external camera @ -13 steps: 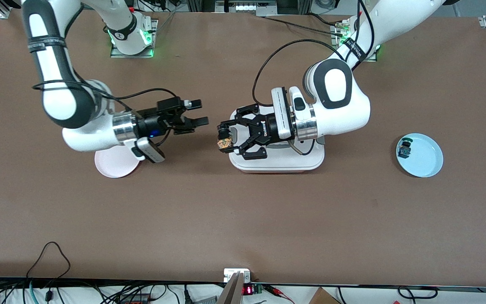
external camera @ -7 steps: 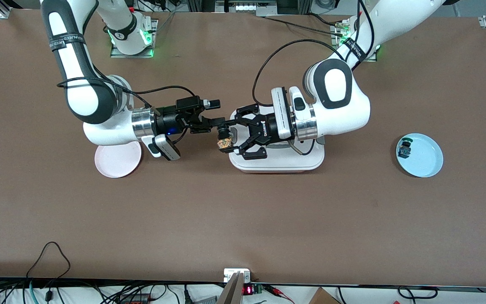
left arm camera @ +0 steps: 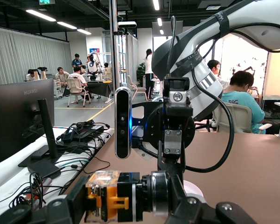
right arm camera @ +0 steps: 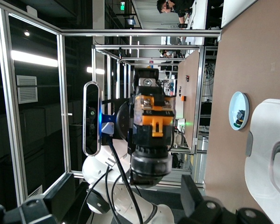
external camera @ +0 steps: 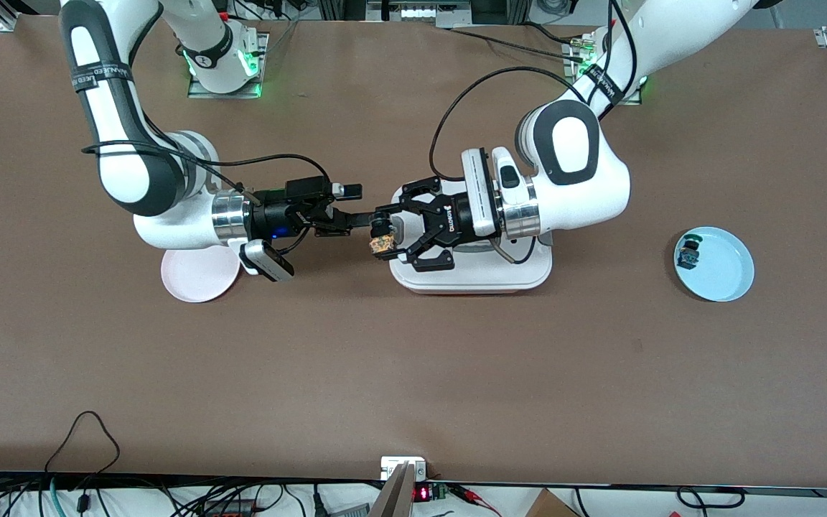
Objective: Transfer orange switch to right arm and place
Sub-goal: 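Close the right gripper on the orange switch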
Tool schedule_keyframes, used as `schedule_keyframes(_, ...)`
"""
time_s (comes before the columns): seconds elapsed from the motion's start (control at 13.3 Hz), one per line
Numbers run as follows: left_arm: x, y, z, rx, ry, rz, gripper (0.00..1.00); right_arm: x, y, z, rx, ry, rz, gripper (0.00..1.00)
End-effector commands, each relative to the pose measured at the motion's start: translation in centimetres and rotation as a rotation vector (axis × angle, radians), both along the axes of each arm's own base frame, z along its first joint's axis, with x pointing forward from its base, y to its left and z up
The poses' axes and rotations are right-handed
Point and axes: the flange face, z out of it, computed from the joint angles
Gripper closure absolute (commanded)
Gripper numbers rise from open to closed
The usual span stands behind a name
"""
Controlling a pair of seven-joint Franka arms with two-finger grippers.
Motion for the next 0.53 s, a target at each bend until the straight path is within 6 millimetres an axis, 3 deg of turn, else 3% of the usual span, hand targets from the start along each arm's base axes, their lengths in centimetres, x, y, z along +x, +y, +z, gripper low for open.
schedule_keyframes(0.0,0.1,-0.3,0.1,-0.019,-0.015,0.012,0.76,0.0,0.4,-0.5,0.012,-0.002,-0.021,0.05)
schedule_keyframes(0.45,0.1,-0.3,0.2,-0.020,-0.016,0.013,0.76,0.0,1.9,-1.2,0.022,-0.004,-0.038,0.22)
